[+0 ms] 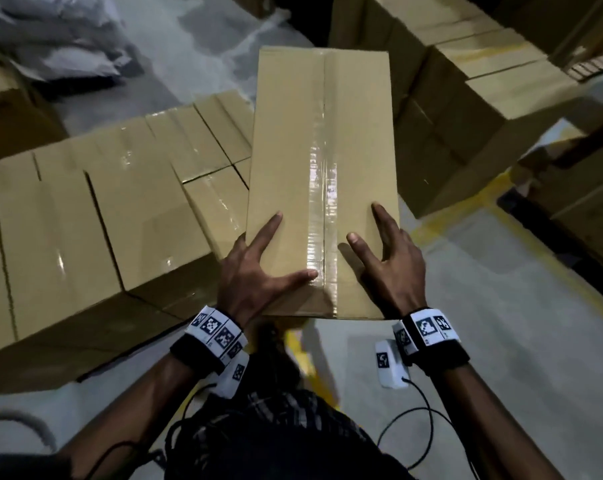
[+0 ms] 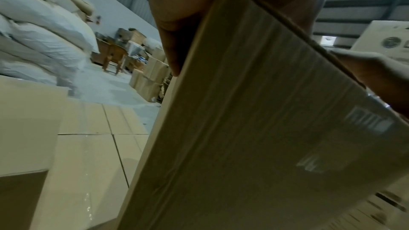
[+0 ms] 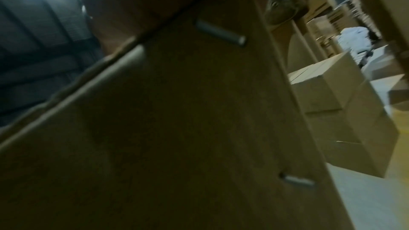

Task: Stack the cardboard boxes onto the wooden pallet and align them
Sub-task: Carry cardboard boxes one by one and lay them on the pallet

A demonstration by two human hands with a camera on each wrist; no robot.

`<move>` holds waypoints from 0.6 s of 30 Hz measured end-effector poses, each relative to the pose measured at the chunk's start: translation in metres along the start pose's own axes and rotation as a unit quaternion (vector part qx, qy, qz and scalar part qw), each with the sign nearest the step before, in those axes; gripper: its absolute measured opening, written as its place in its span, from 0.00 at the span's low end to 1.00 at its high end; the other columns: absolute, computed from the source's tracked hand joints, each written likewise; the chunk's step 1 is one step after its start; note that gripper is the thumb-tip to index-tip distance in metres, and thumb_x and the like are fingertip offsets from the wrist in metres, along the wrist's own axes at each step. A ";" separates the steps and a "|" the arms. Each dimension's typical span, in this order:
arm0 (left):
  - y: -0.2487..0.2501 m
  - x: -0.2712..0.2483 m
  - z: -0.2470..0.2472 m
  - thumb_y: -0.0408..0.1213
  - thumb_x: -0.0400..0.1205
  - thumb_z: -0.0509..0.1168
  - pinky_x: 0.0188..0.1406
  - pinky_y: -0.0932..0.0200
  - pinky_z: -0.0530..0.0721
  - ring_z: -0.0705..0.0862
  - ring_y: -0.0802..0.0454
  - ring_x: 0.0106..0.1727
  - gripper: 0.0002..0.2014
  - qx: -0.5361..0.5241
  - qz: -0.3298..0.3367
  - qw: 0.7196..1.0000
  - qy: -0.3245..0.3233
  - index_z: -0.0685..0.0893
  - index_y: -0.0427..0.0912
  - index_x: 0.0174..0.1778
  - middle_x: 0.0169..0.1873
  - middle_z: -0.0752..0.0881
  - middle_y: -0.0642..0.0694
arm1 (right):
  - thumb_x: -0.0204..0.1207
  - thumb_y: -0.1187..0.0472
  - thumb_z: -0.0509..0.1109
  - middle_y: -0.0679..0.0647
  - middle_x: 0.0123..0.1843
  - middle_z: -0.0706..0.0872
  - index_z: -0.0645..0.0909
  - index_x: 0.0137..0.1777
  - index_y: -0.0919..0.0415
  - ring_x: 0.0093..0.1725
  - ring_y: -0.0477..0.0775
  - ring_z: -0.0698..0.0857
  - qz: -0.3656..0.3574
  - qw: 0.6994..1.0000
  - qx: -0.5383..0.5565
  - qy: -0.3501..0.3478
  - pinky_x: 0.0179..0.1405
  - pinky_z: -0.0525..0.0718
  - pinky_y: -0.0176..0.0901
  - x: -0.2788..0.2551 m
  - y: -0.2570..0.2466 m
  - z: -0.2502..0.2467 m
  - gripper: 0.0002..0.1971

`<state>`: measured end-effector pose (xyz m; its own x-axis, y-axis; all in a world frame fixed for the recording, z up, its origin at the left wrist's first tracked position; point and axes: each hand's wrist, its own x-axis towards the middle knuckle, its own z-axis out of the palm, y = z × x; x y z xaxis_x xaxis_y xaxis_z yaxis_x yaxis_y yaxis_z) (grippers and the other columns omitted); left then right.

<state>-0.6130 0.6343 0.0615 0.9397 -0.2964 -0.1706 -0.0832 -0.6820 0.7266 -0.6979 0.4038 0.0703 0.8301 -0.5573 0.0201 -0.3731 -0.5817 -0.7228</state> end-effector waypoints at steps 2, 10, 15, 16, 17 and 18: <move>-0.005 0.024 0.003 0.86 0.56 0.69 0.78 0.31 0.75 0.72 0.30 0.79 0.56 0.011 -0.005 1.000 0.028 0.53 0.87 0.81 0.76 0.77 0.36 | 0.73 0.20 0.62 0.51 0.75 0.82 0.61 0.84 0.25 0.74 0.58 0.80 -0.014 1.000 -0.003 -0.022 0.74 0.78 0.56 0.033 -0.004 0.014 0.39; -0.031 0.137 0.002 0.92 0.56 0.59 0.61 0.48 0.86 0.86 0.40 0.62 0.59 0.052 -0.054 0.995 0.063 0.55 0.78 0.86 0.64 0.86 0.42 | 0.75 0.22 0.62 0.50 0.77 0.81 0.62 0.84 0.25 0.74 0.59 0.81 -0.049 0.995 -0.013 -0.090 0.74 0.78 0.59 0.161 -0.022 0.082 0.37; -0.053 0.188 0.007 0.80 0.65 0.70 0.68 0.45 0.82 0.81 0.42 0.73 0.55 0.044 -0.079 0.994 0.065 0.61 0.67 0.88 0.79 0.79 0.50 | 0.74 0.20 0.61 0.49 0.75 0.82 0.62 0.84 0.25 0.68 0.59 0.84 -0.056 0.988 -0.015 -0.142 0.72 0.80 0.63 0.223 -0.018 0.137 0.38; -0.061 0.200 0.008 0.79 0.65 0.71 0.71 0.44 0.82 0.80 0.42 0.74 0.55 0.037 -0.092 0.993 0.072 0.62 0.67 0.88 0.80 0.77 0.51 | 0.73 0.20 0.60 0.49 0.75 0.82 0.62 0.84 0.25 0.69 0.58 0.84 -0.058 0.987 -0.016 -0.152 0.72 0.79 0.63 0.235 -0.018 0.151 0.38; -0.071 0.209 0.010 0.79 0.65 0.72 0.73 0.43 0.81 0.80 0.41 0.76 0.55 0.031 -0.108 0.991 0.075 0.62 0.67 0.88 0.81 0.76 0.50 | 0.73 0.20 0.59 0.48 0.76 0.82 0.63 0.84 0.26 0.69 0.58 0.84 -0.058 0.985 -0.016 -0.163 0.73 0.79 0.63 0.244 -0.017 0.163 0.38; -0.083 0.220 0.014 0.78 0.64 0.73 0.74 0.42 0.81 0.79 0.41 0.77 0.55 0.029 -0.126 0.989 0.078 0.63 0.67 0.88 0.82 0.75 0.50 | 0.73 0.19 0.59 0.48 0.76 0.81 0.63 0.84 0.26 0.70 0.57 0.83 -0.056 0.983 -0.018 -0.174 0.73 0.79 0.62 0.254 -0.014 0.178 0.39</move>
<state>-0.4039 0.6164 -0.0462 0.9724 -0.0093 -0.2333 0.1450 -0.7593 0.6344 -0.4078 0.3758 -0.0377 0.9561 -0.2550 -0.1444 -0.2803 -0.6521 -0.7044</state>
